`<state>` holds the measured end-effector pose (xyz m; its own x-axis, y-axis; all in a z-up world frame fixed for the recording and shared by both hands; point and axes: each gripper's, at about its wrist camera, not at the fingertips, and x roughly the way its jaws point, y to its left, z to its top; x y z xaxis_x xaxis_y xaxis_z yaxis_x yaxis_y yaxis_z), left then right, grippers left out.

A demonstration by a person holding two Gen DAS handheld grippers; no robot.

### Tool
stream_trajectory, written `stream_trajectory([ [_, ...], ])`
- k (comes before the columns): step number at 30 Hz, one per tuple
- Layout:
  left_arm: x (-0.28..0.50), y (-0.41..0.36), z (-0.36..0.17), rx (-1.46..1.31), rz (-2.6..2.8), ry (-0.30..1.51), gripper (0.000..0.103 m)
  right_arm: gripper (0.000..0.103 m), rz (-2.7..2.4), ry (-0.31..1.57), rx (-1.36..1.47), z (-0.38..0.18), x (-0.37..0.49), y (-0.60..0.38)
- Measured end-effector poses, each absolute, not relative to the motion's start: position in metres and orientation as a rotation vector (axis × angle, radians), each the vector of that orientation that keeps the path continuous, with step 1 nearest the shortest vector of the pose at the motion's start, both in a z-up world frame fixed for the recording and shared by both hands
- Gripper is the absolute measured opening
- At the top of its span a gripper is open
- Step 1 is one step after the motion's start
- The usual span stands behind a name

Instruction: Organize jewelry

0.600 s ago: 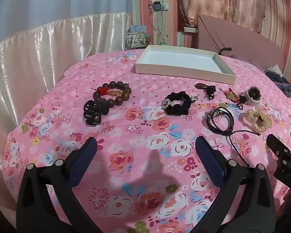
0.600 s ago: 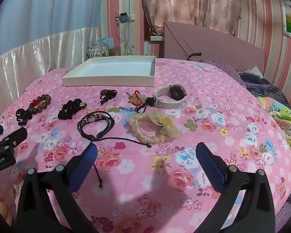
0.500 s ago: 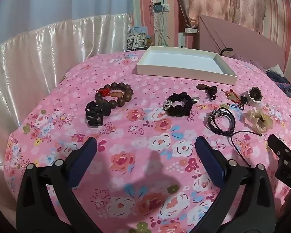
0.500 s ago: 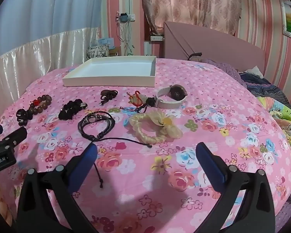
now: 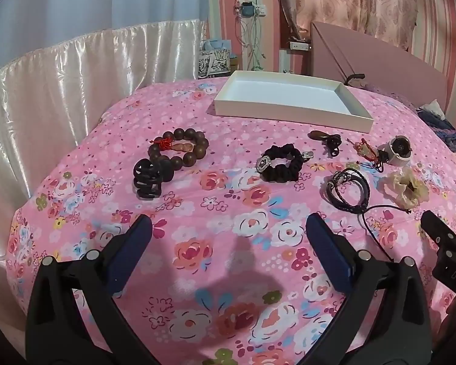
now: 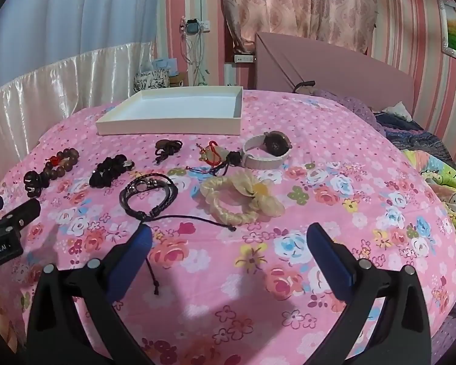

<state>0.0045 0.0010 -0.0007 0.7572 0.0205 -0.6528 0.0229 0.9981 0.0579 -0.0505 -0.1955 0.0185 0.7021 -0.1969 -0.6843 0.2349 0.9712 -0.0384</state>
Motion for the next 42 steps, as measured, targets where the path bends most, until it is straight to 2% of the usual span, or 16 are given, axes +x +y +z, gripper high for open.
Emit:
stream_trajectory([
  [42,0.0019,0.0051,-0.0012,0.057,0.001,0.712,0.1,0.101,-0.248,0.748,0.044,0.0225,-0.0514,-0.1946],
])
